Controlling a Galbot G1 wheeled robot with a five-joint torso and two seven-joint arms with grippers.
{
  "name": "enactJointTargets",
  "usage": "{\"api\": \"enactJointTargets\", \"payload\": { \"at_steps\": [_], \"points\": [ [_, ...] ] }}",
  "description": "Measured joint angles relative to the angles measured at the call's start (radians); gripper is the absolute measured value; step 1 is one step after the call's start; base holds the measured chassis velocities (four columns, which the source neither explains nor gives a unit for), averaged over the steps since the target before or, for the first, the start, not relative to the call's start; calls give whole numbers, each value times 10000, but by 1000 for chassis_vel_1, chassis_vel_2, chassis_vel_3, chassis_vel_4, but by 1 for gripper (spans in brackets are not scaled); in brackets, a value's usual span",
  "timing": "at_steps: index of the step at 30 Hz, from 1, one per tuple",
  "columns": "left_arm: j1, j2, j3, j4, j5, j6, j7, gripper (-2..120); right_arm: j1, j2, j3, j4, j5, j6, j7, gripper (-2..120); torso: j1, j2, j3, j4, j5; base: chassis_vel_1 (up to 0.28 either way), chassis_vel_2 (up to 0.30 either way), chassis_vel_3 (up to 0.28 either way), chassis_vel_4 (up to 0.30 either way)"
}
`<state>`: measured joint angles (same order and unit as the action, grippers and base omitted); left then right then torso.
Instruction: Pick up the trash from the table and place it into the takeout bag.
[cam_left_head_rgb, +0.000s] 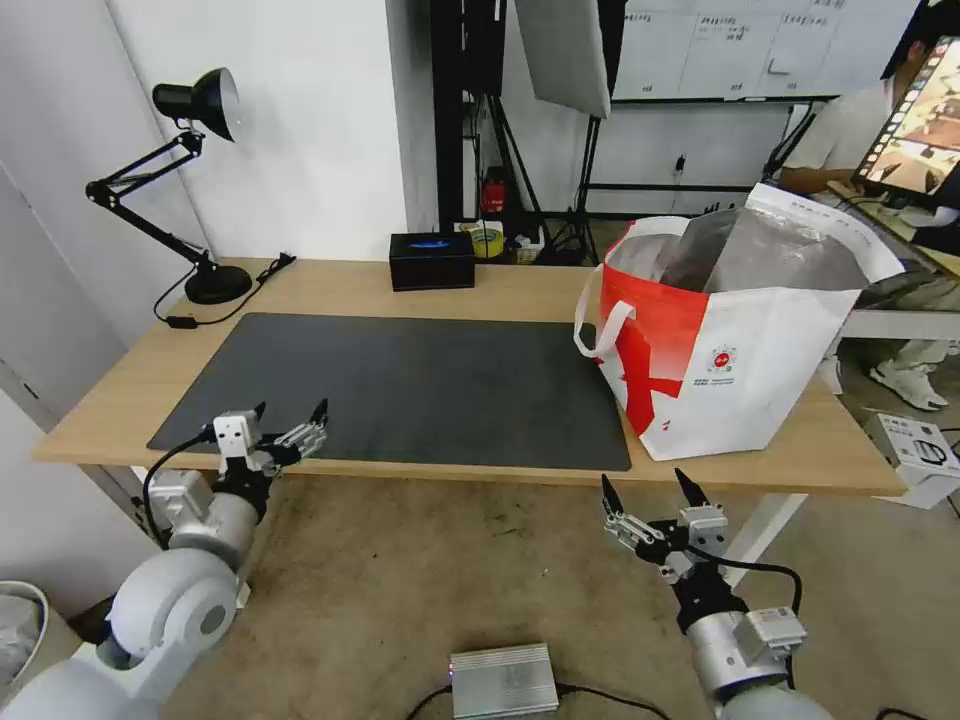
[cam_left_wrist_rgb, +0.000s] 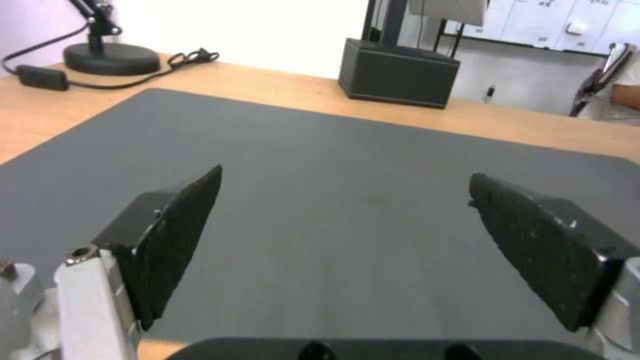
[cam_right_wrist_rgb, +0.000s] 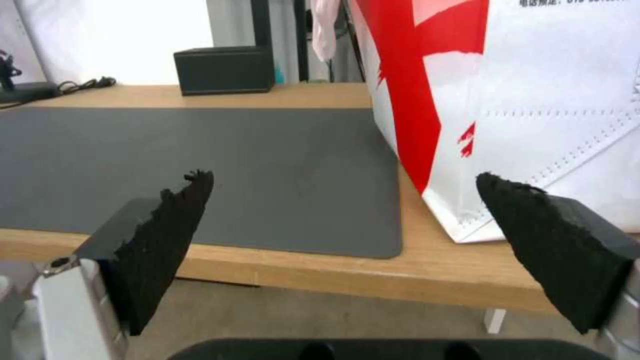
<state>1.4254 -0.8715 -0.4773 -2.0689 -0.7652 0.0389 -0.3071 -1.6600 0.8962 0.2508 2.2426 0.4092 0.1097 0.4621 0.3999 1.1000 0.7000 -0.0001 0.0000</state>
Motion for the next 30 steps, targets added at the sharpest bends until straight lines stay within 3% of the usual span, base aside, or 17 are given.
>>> {"api": "enactJointTargets", "payload": {
  "at_steps": [12, 30],
  "points": [
    [703, -678, -16, 481, 782, -1362, 774, 100, 64, -8, -24, -90, -41, -4, -6, 100, 1, 0, 0, 0, 0, 0, 0, 0, 0],
    [865, -985, 132, 648, 1187, -1689, 982, 100, 228, -15, -140, -140, -35, 14, -23, 100, 1, 0, 0, 0, 0, 0, 0, 0, 0]
  ]
}}
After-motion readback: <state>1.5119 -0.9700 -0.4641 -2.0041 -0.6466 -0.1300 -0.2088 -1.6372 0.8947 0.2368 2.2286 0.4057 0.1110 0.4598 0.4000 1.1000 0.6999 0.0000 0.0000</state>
